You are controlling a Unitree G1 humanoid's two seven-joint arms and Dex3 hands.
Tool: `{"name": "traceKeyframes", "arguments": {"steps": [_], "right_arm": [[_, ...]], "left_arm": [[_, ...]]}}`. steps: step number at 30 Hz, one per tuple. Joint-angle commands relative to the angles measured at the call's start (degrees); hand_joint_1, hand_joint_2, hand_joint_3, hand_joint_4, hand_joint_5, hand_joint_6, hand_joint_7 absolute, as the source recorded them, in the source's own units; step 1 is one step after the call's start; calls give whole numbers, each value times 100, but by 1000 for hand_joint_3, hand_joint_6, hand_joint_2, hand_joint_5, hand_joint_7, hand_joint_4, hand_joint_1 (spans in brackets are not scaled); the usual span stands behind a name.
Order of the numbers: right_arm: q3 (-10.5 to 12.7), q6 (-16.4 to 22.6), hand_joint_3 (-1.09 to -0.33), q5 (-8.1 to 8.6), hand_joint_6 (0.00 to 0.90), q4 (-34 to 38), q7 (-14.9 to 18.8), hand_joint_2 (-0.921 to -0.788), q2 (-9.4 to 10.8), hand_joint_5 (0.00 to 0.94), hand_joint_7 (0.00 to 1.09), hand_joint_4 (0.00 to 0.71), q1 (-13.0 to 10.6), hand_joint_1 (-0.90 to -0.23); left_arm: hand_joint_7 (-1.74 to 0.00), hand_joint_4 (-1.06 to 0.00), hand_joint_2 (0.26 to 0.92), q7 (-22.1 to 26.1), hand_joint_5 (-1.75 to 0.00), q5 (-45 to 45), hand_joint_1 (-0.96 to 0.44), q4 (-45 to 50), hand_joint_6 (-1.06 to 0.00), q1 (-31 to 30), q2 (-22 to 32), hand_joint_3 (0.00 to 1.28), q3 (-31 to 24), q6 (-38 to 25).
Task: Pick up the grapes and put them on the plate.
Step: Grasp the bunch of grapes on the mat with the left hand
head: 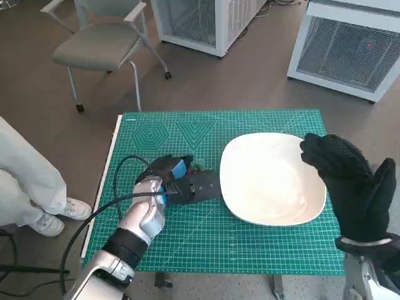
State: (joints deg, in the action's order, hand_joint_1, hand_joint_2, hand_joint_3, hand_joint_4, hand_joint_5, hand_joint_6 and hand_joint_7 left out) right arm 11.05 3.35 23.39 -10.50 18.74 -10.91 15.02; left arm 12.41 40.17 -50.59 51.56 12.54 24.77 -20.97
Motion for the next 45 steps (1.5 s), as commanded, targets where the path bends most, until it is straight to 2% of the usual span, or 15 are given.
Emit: {"name": "traceKeyframes", "arguments": {"steps": [1, 7, 12, 14, 17, 20, 23, 26, 27, 29, 31, 34, 38, 42, 45], "right_arm": [[-6, -61, -604, -26, 225, 30, -33, -921, 8, 810, 999, 404, -108, -344], [0, -59, -604, -26, 225, 25, -28, -921, 3, 809, 998, 404, -117, -345], [9, -56, -603, -21, 225, 26, -20, -921, -5, 808, 998, 405, -125, -346], [9, -58, -604, -22, 225, 19, -22, -921, -5, 808, 998, 405, -130, -346], [8, -63, -604, -24, 225, 8, -27, -921, -5, 808, 998, 404, -134, -346], [4, -66, -604, -28, 225, -4, -31, -921, -3, 808, 999, 404, -140, -346], [3, -69, -604, -29, 225, -12, -34, -921, -3, 808, 999, 404, -144, -346], [9, -76, -604, -24, 224, -20, -34, -921, -10, 809, 999, 404, -147, -346], [11, -79, -604, -23, 224, -24, -35, -921, -11, 809, 999, 404, -148, -346], [15, -84, -604, -22, 224, -30, -38, -921, -14, 809, 999, 404, -150, -346], [19, -86, -604, -22, 224, -28, -39, -921, -17, 809, 999, 404, -149, -346], [31, -87, -604, -18, 224, -20, -39, -921, -22, 809, 999, 405, -147, -346], [37, -88, -604, -18, 225, -14, -39, -921, -22, 810, 999, 407, -143, -346], [28, -93, -604, -26, 225, -17, -49, -921, -13, 810, 999, 408, -137, -347], [19, -98, -604, -31, 225, -23, -59, -921, -5, 810, 999, 409, -131, -348]], "left_arm": [[-28, -149, 798, -23, -3, -41, -41, -281, -374, 262, -96, 12, 103, 64], [-11, -157, 799, -108, -7, -31, -88, -647, -352, 429, -168, 9, 215, 151], [-10, -275, 804, -210, -118, -53, -96, -924, -360, 529, -189, 9, 257, 327], [-10, -261, 808, -272, -404, -82, -75, -1019, -372, 550, -193, 12, 242, 416], [-10, -185, 818, -416, -1058, -156, -18, -1170, -391, 558, -198, 16, 190, 596], [-17, -333, 828, -593, -1501, -236, 54, -1313, -379, 549, -200, 17, 140, 795], [-22, -478, 836, -797, -1661, -288, 103, -1448, -381, 550, -197, 18, 123, 966], [-69, -536, 854, -1098, -1718, -317, 142, -1560, -479, 519, -179, 24, 116, 1165], [-150, -533, 862, -1206, -1726, -318, 124, -1590, -527, 501, -171, 31, 119, 1232], [-535, -513, 885, -1384, -1737, -308, -16, -1648, -575, 472, -158, 78, 139, 1344], [-964, -487, 904, -1482, -1742, -301, -191, -1701, -562, 459, -150, 135, 159, 1421], [-1256, -459, 915, -1482, -1745, -293, -298, -1725, -531, 453, -131, 191, 189, 1471], [-1440, -453, 920, -1369, -1746, -293, -331, -1708, -445, 467, -107, 277, 215, 1461], [-1515, -358, 920, -1240, -1639, -300, -131, -1692, -343, 499, -86, 355, 225, 1439], [-1520, -325, 917, -1178, -1582, -302, -39, -1667, -321, 509, -67, 375, 226, 1431]]}}
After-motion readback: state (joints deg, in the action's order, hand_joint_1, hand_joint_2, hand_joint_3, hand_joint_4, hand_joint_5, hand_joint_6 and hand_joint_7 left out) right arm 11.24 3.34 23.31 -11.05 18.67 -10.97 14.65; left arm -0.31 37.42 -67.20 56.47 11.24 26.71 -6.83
